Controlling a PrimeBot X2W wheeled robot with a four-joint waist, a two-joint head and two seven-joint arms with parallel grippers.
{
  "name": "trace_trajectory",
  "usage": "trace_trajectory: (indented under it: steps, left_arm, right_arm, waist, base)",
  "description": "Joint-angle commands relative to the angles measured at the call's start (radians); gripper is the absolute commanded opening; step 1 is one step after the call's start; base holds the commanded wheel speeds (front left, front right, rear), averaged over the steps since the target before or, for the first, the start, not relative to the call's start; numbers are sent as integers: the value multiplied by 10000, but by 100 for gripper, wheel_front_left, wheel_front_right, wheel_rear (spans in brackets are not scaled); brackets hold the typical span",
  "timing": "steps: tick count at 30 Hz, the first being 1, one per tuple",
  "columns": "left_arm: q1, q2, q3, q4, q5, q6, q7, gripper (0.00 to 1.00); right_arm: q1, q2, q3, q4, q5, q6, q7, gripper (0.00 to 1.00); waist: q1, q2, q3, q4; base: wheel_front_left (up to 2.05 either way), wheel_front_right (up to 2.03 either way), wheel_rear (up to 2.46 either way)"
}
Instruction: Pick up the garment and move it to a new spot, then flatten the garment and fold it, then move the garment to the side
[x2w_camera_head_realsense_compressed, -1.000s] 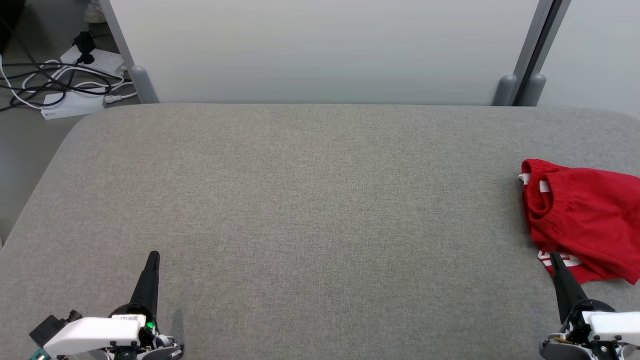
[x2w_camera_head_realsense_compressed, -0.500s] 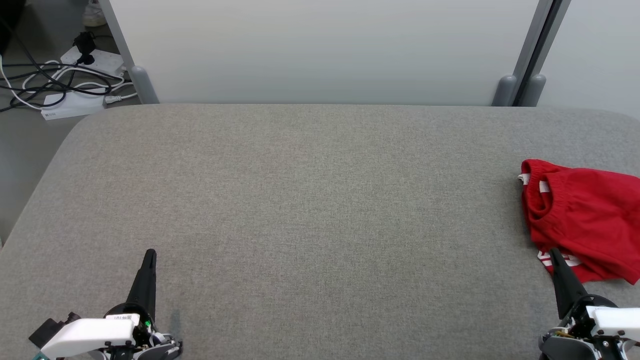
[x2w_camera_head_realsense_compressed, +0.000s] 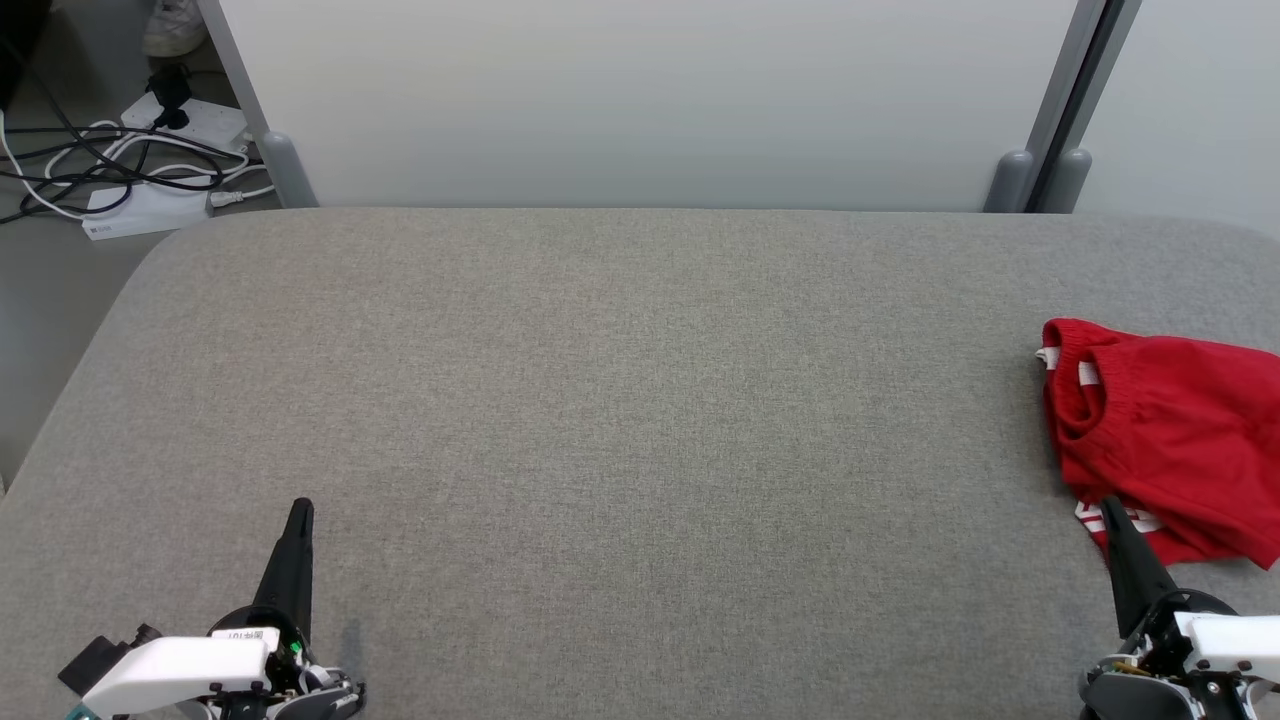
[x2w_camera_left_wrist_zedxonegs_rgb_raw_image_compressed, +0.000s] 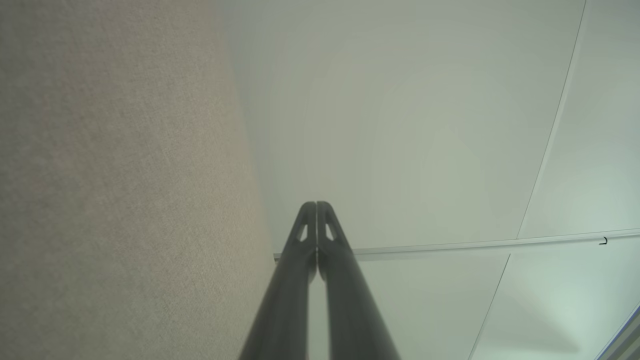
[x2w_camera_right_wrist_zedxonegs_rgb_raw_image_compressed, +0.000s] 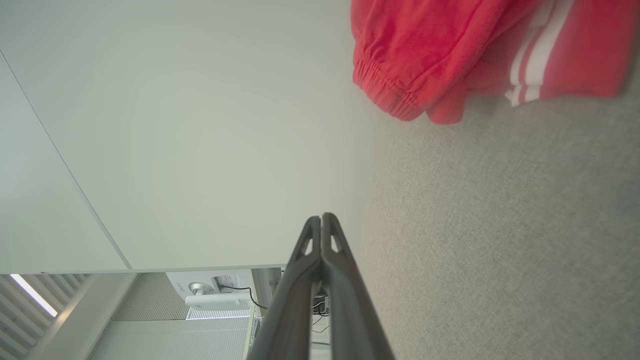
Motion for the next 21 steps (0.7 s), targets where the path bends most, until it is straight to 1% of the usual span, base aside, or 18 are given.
trace_trajectory:
  steps: [1, 21]
  left_arm:
    - [-571, 97, 349, -228, -37, -84, 32, 0]
    - [-573, 79, 374, -227, -16, -84, 52, 0]
  right_arm:
    - [-428, -105, 135, -261, -19, 16, 96, 0]
    - [-433, -58, 69, -257, -74, 16, 149, 0]
  waist:
    - [0, 0, 0, 0]
    - [0, 0, 0, 0]
  base:
    - [0, 0, 0]
    - [0, 0, 0]
